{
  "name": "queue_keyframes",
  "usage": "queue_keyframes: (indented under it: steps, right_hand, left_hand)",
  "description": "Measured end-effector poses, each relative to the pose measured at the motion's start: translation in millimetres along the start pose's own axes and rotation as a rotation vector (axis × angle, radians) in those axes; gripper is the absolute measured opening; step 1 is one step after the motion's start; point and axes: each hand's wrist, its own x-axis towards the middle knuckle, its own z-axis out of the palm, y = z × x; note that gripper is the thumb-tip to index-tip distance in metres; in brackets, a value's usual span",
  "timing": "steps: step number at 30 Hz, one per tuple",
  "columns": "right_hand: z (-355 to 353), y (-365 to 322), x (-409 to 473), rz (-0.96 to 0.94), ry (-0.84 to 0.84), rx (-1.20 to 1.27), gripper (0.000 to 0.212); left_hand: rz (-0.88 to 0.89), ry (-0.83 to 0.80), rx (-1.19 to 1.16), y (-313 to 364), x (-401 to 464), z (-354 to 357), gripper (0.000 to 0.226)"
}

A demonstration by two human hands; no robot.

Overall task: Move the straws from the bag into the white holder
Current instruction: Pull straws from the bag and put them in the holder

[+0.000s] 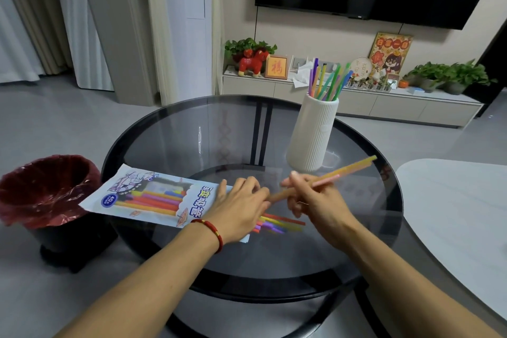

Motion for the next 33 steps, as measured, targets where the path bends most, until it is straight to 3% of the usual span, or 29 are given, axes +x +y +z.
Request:
queue_keyframes:
  steps: [11, 13, 17, 24, 29, 33]
  right_hand:
    - [-34, -63, 8, -0.348, 0.336, -0.62, 0.037]
    - [-36, -65, 19, -0.338, 0.368, -0.764, 0.036]
    - [-30, -39, 30, -0.159, 0.222, -0.965, 0.038]
    - [-40, -29, 31, -0.13, 0.263, -0.81, 0.038]
    - [-38, -48, 40, -0.158, 0.405, -0.361, 0.034]
    - [-45, -73, 51, -0.199, 0.421, -0.162, 0.021]
  left_hand:
    - [-0.032, -0.049, -0.026, -10, 1, 8, 0.031]
    - [-0.031, -0.043, -0.024, -8, 1, 9, 0.031]
    - [-0.023, -0.049, -0.01, -6, 0, 10, 0.033]
    - [-0.023, -0.032, -0.054, -5, 5, 12, 0.032]
    - [-0.008, 0.01, -0.137, -3, 13, 12, 0.032]
    - [0.008, 0.082, -0.186, -5, 16, 12, 0.033]
